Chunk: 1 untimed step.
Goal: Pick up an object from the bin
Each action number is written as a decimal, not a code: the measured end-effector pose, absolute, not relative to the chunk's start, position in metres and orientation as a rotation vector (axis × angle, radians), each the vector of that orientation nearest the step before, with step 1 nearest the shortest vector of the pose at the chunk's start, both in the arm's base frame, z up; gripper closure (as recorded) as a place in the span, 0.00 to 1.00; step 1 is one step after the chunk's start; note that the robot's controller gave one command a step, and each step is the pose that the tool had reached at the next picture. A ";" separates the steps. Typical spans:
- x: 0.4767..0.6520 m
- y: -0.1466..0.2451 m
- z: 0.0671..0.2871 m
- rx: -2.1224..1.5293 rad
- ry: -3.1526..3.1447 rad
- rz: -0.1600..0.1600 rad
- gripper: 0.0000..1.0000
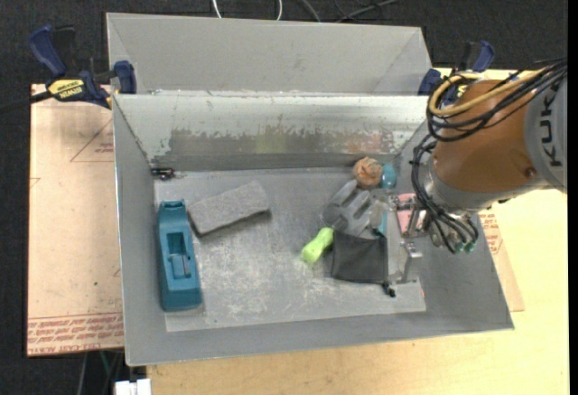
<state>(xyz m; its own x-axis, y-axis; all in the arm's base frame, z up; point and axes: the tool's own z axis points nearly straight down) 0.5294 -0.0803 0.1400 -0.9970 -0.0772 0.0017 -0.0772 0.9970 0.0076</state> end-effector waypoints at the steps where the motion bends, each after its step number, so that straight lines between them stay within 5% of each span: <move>1: 0.517 -0.076 0.117 0.182 -3.136 -0.013 0.00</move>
Offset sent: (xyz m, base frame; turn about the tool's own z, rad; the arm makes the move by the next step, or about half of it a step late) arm 0.0044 0.0135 -0.0669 -0.0473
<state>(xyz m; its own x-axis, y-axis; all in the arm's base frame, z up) 0.5169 -0.0757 0.1174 -0.9933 -0.1154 0.0000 -0.1154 0.9933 0.0080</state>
